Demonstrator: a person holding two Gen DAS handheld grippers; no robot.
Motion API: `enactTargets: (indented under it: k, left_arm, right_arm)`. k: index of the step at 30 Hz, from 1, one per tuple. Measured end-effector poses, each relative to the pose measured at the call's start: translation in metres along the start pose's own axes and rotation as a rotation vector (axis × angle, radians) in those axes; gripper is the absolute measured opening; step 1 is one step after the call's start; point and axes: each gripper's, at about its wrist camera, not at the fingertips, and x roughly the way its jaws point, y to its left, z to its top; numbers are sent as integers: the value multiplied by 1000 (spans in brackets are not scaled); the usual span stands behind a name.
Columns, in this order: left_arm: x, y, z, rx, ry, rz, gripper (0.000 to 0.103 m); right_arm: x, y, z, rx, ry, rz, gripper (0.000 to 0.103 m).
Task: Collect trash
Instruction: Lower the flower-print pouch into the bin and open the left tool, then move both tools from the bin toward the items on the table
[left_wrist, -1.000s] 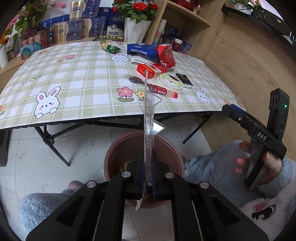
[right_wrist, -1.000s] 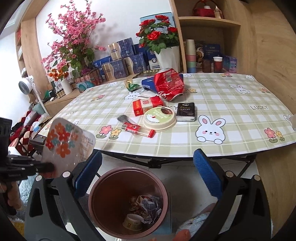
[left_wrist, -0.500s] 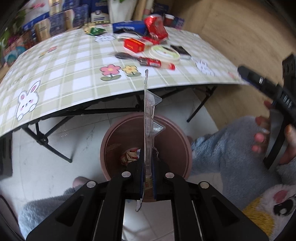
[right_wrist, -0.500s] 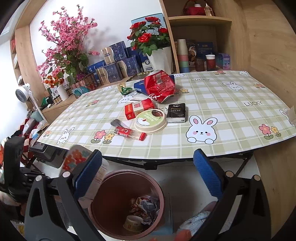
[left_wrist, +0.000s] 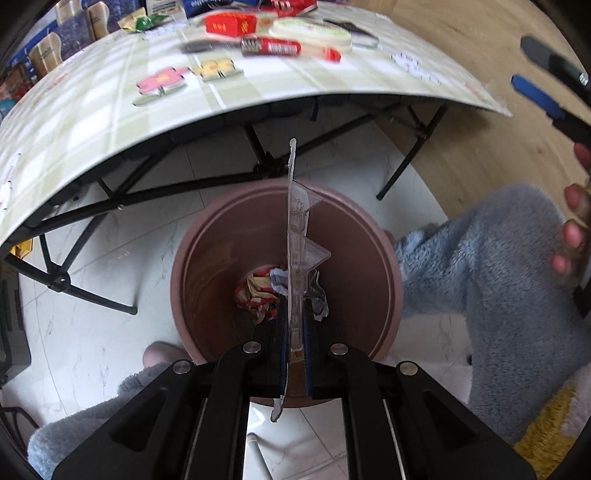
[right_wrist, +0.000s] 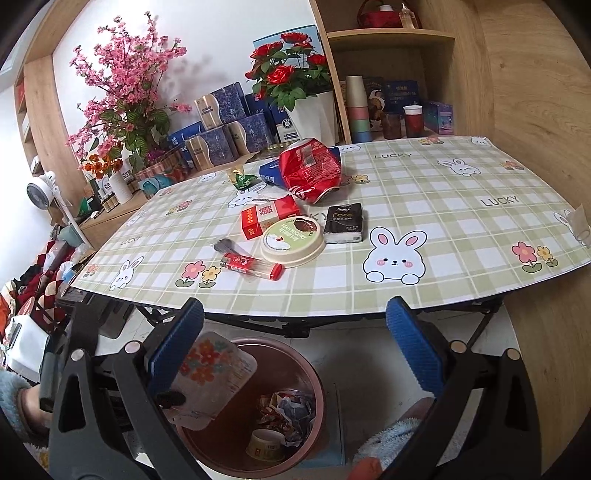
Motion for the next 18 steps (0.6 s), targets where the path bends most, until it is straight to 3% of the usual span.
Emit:
enactTargets:
  k: [5,6,7,9,12,14,18]
  left_arm:
    - [15,-3,0,24,30,8,10]
    - [14,-3,0,19,24,2,18]
    - [12,-2,1,10,12,-8,34]
    - [2,1,2,-16,-38,-35,50]
    - [-12,5,3,-46,-110,-51,66]
    - [-24,10,3,-82,-169,-52,71]
    - [-50,20,1,-170,-292,-7,88]
  right_arm:
    - [1,0,1,2,3,-2,97]
    - [1,0,1,1,3,-2,97]
    - [1,0,1,1,2,-2,97]
    - [1,0,1,0,1,0,97]
    - [3,-2,0,6,7,-4,97]
    - [4,-5,0,23,12,1,97]
    - [6,-9,-1,37,18,-3,97]
